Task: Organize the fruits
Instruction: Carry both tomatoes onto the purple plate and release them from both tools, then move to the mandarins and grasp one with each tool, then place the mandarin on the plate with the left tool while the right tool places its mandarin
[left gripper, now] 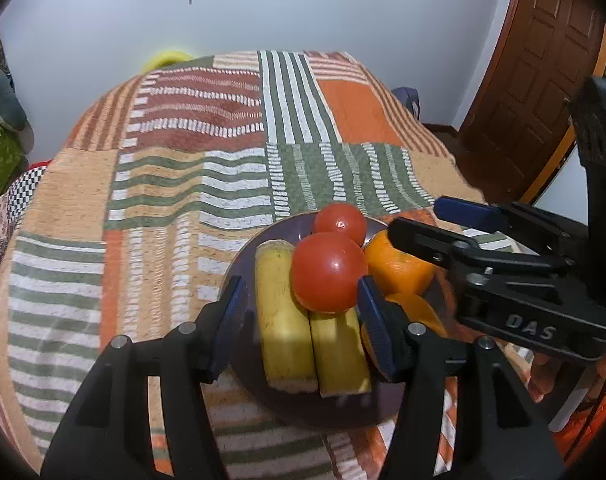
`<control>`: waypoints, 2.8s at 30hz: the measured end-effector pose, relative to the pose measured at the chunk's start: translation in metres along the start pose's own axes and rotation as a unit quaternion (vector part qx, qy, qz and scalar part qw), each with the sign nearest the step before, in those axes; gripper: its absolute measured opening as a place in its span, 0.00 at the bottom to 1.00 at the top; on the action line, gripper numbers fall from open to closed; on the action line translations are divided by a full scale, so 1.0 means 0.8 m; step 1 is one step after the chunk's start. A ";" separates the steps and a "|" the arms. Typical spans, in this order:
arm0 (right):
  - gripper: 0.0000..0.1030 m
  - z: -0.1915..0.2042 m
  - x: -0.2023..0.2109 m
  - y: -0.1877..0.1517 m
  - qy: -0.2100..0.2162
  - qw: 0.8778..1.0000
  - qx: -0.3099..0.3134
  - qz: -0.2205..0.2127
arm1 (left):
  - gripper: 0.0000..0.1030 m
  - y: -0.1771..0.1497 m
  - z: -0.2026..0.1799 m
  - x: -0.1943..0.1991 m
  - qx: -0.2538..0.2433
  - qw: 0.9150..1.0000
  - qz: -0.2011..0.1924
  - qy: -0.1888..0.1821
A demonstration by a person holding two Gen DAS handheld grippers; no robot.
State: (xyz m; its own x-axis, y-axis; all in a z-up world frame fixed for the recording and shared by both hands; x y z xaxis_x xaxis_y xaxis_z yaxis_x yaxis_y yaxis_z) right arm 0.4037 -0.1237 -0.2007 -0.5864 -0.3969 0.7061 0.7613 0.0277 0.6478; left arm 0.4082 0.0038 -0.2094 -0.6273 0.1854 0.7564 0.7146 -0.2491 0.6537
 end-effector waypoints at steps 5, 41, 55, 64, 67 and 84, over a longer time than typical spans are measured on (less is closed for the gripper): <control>0.53 0.008 0.042 -0.010 0.006 1.000 -0.003 -0.019 | 0.55 -0.005 0.000 0.043 0.000 1.000 -0.014 0.009; 0.57 0.019 0.117 -0.216 0.001 0.999 -0.004 0.037 | 0.57 -0.178 -0.092 0.148 -0.012 0.999 0.044 -0.010; 0.31 0.020 0.082 -0.241 0.022 0.997 0.006 0.070 | 0.42 -0.178 -0.121 0.097 -0.032 0.996 0.070 -0.050; 0.31 0.005 0.098 -0.230 0.022 0.998 -0.009 0.050 | 0.29 -0.169 -0.121 0.075 -0.027 0.996 0.070 -0.037; 0.31 0.000 0.102 -0.224 0.019 0.999 -0.014 0.043 | 0.28 -0.169 -0.120 0.074 -0.024 0.997 0.067 -0.038; 0.31 -0.013 0.115 -0.183 0.014 0.999 -0.028 0.007 | 0.27 -0.141 -0.084 0.110 -0.002 1.000 0.022 -0.023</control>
State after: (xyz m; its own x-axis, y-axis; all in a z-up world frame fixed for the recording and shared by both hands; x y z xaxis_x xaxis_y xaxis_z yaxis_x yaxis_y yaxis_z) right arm 0.2411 -0.1736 -0.2331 -0.5679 -0.4232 0.7060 0.7840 -0.0169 0.6206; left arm 0.2516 -0.0161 -0.2178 -0.5811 0.2170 0.7844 0.7396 -0.2615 0.6202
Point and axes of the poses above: each gripper's, at about its wrist camera, not at the fingertips, and x roughly against the way its jaws point, z to its left, y to its top, the point moved 4 cm from there along -x, roughly the way its jaws point, and after that the axes turned 14 degrees about -x, right-handed, at the moved point
